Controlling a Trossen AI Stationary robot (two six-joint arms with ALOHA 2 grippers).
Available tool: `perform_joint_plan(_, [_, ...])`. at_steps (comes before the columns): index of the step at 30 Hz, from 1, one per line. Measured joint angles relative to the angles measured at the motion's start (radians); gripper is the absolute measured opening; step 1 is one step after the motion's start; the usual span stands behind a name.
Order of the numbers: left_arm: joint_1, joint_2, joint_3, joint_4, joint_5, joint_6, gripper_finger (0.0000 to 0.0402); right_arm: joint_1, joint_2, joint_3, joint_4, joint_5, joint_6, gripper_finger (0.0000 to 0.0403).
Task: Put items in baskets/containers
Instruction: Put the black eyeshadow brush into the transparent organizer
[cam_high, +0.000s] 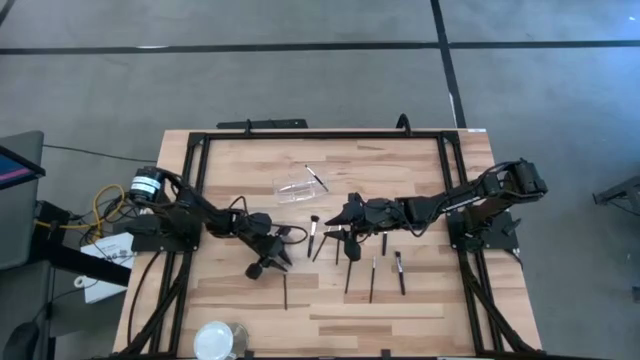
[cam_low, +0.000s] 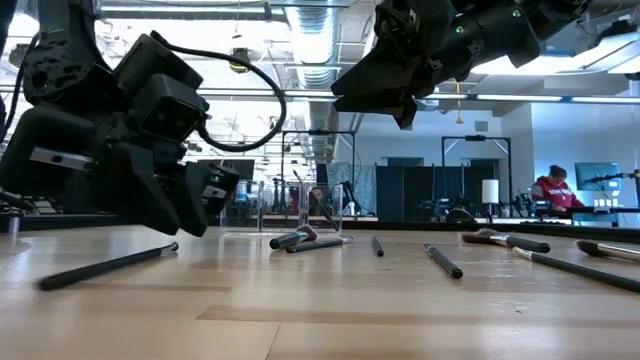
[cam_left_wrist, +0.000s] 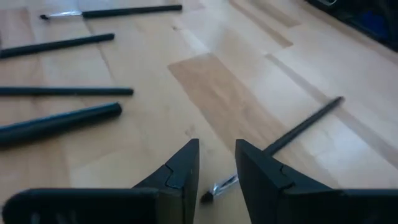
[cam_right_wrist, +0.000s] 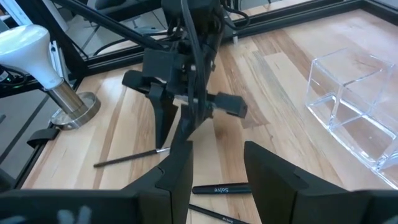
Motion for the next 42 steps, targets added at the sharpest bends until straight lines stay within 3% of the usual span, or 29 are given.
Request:
perform_joint_plan(9, [-0.021, -0.014, -0.046, 0.011, 0.01, 0.045, 0.0102, 0.0, 0.0, 0.0, 0.004, 0.0, 0.0, 0.0134])
perform_joint_plan(15, [-0.041, -0.015, -0.033, 0.02, 0.015, 0.147, 0.0102, -0.001, 0.0, 0.0, 0.008, 0.0, 0.0, 0.0134])
perform_joint_plan(32, [-0.041, -0.015, -0.034, 0.018, -0.005, 0.155, 0.0102, -0.001, 0.0, 0.0, 0.008, 0.001, 0.0, 0.0134])
perform_joint_plan(42, [-0.041, -0.016, 0.02, -0.019, -0.002, 0.251, 0.0102, -0.001, 0.0, 0.0, 0.008, 0.001, 0.0, 0.0134])
